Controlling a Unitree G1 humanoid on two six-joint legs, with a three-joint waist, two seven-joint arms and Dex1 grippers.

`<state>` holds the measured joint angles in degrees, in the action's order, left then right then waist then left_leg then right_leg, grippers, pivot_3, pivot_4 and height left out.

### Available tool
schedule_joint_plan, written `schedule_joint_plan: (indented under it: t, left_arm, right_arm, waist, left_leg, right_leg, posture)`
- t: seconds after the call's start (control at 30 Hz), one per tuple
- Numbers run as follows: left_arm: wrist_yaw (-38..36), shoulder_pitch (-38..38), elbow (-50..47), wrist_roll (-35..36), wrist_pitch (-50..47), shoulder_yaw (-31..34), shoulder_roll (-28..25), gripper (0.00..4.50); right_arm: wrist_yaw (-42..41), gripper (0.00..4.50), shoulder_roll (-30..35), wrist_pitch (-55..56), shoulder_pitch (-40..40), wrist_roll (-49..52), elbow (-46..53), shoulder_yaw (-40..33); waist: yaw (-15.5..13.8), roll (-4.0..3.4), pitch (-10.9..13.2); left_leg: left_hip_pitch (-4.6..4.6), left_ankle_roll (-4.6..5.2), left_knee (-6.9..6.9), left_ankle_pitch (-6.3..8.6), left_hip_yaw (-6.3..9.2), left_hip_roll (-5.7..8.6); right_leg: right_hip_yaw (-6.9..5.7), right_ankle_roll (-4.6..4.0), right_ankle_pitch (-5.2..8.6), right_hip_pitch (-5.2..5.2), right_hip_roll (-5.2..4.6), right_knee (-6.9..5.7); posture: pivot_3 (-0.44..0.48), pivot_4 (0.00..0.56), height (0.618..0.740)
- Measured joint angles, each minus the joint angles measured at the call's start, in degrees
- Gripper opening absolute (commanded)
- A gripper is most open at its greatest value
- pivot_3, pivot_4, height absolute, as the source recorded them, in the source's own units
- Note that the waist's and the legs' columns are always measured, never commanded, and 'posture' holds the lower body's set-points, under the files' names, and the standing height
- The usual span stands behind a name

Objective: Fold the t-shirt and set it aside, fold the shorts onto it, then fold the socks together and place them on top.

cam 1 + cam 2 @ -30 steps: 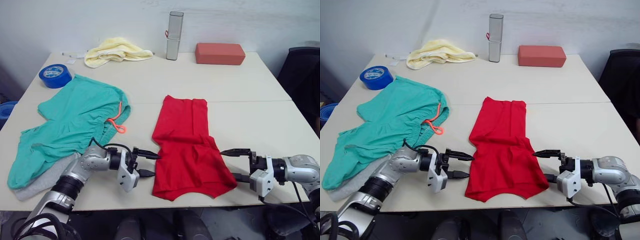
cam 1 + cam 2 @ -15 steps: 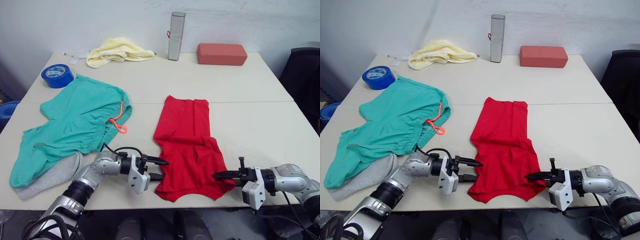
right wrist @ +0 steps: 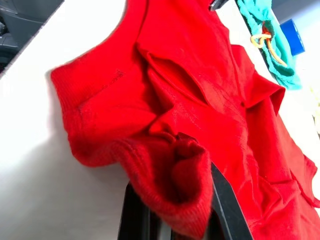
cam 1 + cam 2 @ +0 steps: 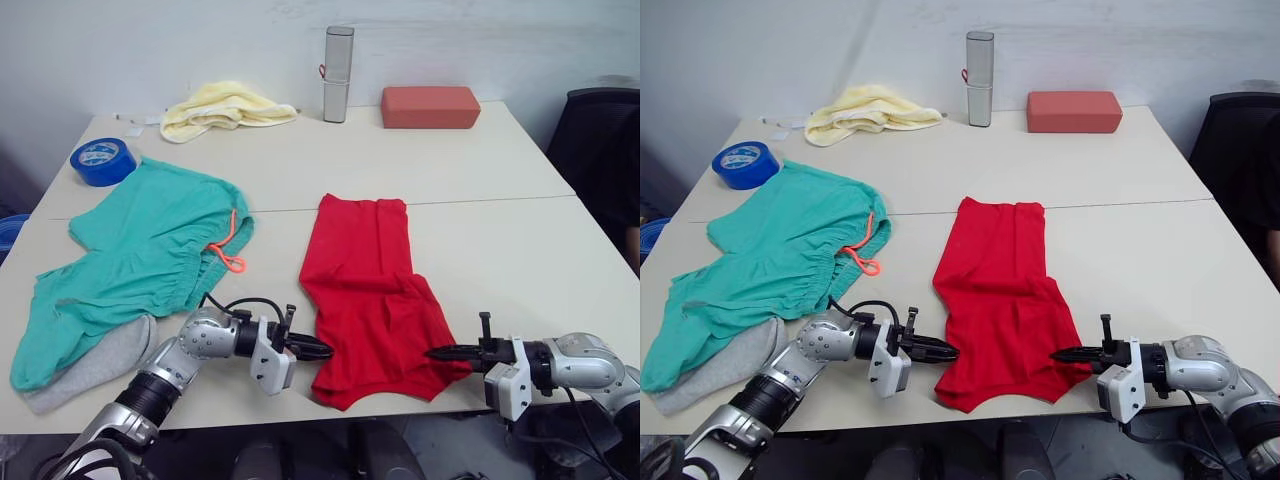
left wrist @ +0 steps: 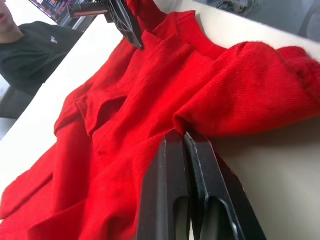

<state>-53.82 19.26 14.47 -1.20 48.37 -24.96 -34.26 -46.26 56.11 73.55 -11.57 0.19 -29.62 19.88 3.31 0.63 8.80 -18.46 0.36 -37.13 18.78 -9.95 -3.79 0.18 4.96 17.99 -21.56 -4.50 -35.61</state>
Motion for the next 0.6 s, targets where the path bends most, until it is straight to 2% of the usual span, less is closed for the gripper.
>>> schedule_joint_plan:
  t: [0.2,0.3,0.37,0.57,0.6]
  left_arm:
    - [-3.16,-1.83,-0.57,5.09,-3.49,1.4,-2.54,0.03]
    - [-4.16,-1.81,-0.54,5.18,-4.87,1.64,-3.03,0.59]
    - [-5.21,-1.86,-0.45,4.98,-5.23,1.51,-3.15,1.24]
    - [-4.79,1.85,0.73,-0.73,4.13,1.47,-4.31,3.08]
    - [-4.38,2.98,1.35,-1.99,6.16,1.35,-4.34,3.08]
  right_arm:
    - [0.13,0.0,0.12,-1.2,1.36,0.83,0.32,-0.12]
    - [0.26,0.0,0.12,-1.22,2.05,0.83,0.39,-0.15]
    - [0.31,0.0,0.12,-1.29,2.28,0.83,0.51,-0.16]
    - [0.34,0.0,0.12,-1.76,3.03,0.96,1.44,-0.23]
    - [0.34,0.0,0.12,-2.03,3.1,1.12,1.58,-0.24]
  waist:
    - [-0.01,0.22,0.18]
    - [-0.1,0.23,0.19]
    - [-0.09,0.29,0.22]
    - [-0.17,0.39,0.28]
    - [-0.16,0.39,0.28]
  left_leg:
    - [0.04,0.0,0.03,-0.01,0.1,-0.04]
    - [0.03,0.01,0.03,-0.01,0.1,-0.02]
    - [0.02,0.01,0.03,-0.02,0.1,-0.02]
    - [0.03,0.01,0.04,-0.01,0.11,-0.02]
    - [0.03,0.01,0.04,-0.01,0.11,-0.02]
  right_leg:
    - [-0.08,-0.23,0.15,-0.03,0.02,-0.13]
    - [-0.07,-0.61,0.36,-0.02,-0.02,-0.14]
    - [-0.07,-0.65,0.38,-0.02,-0.02,-0.14]
    - [-0.07,-0.86,0.49,-0.01,-0.04,-0.13]
    - [-0.07,-0.88,0.5,-0.01,-0.04,-0.13]
  posture:
    - [0.0,0.15,0.74]
    - [0.0,0.15,0.74]
    - [0.0,0.15,0.74]
    - [0.0,0.15,0.74]
    - [0.0,0.15,0.74]
